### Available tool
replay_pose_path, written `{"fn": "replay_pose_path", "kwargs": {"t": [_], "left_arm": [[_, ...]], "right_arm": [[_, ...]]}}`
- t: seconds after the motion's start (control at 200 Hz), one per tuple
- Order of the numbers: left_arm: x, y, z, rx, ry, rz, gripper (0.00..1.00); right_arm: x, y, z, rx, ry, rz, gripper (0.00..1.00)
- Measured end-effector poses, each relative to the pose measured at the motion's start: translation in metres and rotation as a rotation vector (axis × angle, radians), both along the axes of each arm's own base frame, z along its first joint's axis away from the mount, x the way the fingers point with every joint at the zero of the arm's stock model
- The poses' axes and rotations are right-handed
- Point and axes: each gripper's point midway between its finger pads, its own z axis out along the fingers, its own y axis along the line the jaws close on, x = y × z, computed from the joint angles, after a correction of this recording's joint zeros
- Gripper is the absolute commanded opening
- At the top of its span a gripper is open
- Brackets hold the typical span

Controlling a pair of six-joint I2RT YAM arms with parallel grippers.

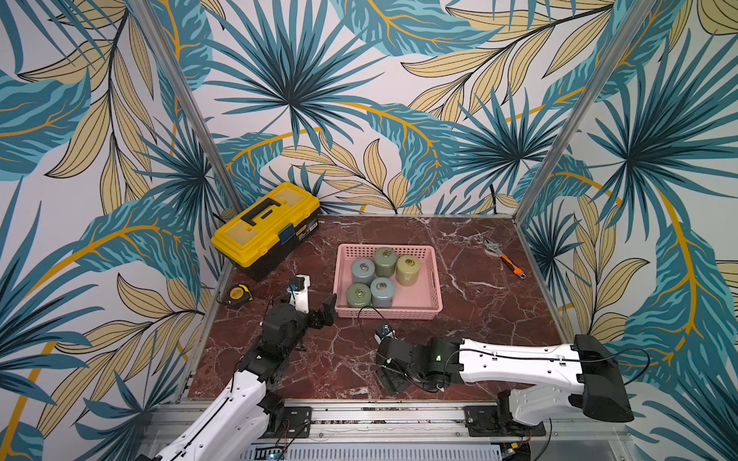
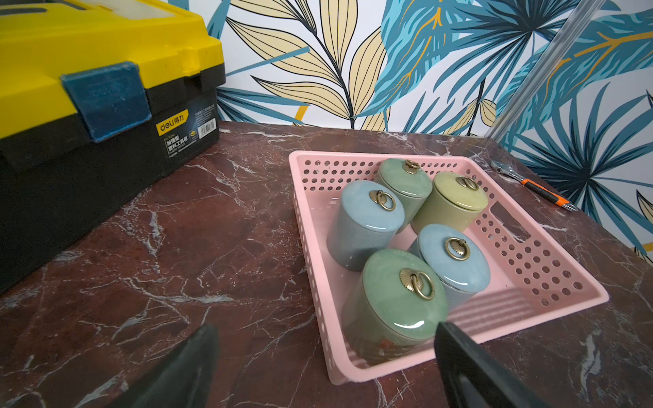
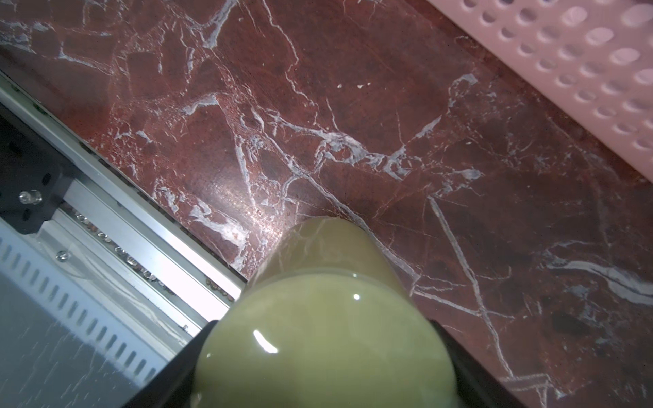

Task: Take the tea canister out of the basket
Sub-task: Place the tea canister at the center of the board.

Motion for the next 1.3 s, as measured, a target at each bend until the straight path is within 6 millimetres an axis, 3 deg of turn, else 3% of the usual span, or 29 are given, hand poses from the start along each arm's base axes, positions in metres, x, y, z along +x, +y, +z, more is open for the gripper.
{"fn": "replay_pose_path", "kwargs": {"t": [0.391, 1.011, 1.147, 1.302], "left_arm": [[0.000, 0.000, 0.000, 0.000, 0.000, 0.000, 1.00], [0.000, 0.000, 0.000, 0.000, 0.000, 0.000, 1.00], [0.000, 0.000, 0.000, 0.000, 0.000, 0.000, 1.00], [0.000, 0.000, 0.000, 0.000, 0.000, 0.000, 1.00]], "right_arm": [[-0.005, 0.006, -0.020, -0.034, 0.006, -0.005, 0.54], [-0.007, 0.004, -0.027, -0.052, 0.004, -0.026, 0.57], [-0.007, 0.004, -0.027, -0.052, 0.002, -0.027, 0.70], [-0.007, 0.004, -0.027, -0.051, 0.002, -0.032, 0.99]]}}
